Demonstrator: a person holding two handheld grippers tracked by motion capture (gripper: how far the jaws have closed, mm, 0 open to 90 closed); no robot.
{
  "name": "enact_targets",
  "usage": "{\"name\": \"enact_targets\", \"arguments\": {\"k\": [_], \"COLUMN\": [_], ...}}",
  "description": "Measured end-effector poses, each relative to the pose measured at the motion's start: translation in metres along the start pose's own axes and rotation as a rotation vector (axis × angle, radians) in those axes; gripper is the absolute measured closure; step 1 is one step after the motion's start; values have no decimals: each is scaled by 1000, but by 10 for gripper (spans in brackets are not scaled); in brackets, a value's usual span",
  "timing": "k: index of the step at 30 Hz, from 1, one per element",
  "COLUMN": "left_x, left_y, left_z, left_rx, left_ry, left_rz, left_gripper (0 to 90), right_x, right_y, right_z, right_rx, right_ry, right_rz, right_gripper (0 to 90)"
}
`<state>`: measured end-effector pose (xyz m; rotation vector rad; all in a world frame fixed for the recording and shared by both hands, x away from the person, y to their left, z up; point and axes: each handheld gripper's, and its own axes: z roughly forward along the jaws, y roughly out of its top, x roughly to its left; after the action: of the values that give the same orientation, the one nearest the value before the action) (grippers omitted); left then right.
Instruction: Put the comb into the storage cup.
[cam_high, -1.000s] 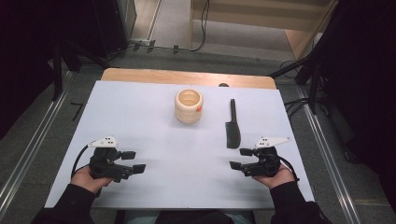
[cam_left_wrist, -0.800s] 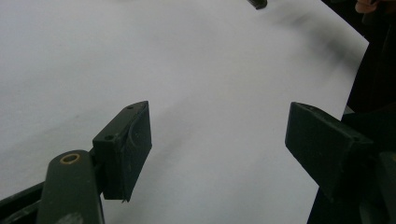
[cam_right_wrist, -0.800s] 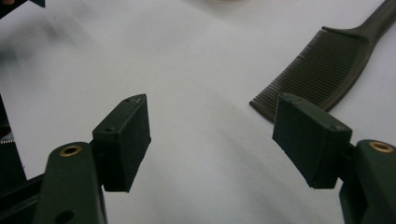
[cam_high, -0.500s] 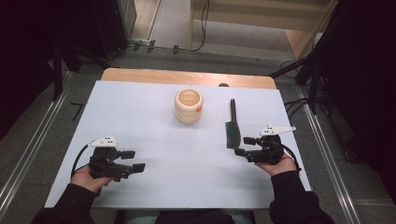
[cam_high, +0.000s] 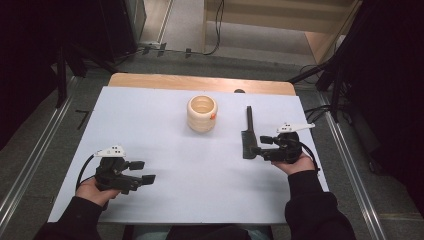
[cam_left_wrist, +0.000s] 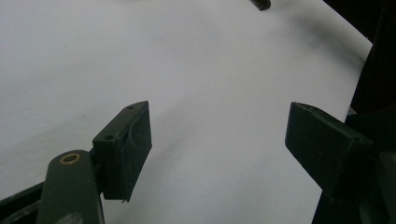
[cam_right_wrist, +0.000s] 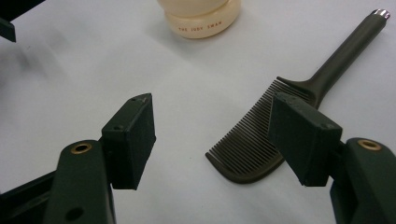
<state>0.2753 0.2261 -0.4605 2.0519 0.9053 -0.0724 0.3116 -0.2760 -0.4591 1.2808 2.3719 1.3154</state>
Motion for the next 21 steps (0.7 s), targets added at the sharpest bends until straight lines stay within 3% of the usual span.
{"name": "enact_targets", "arguments": {"k": [14,21], "left_x": [1,2], "left_y": [1,0], "left_z": [-1,-1], "left_rx": [-11,-13], "left_ry": [3,3], "left_rz": [-4,-6], "left_gripper": [234,234], "right_x": [-17,-28], "right_y": [30,45], "right_z": [22,27], "right_rx": [31,22], "right_ry": [-22,-43], "right_rz": [-19,-11], "right_gripper": [299,299]}}
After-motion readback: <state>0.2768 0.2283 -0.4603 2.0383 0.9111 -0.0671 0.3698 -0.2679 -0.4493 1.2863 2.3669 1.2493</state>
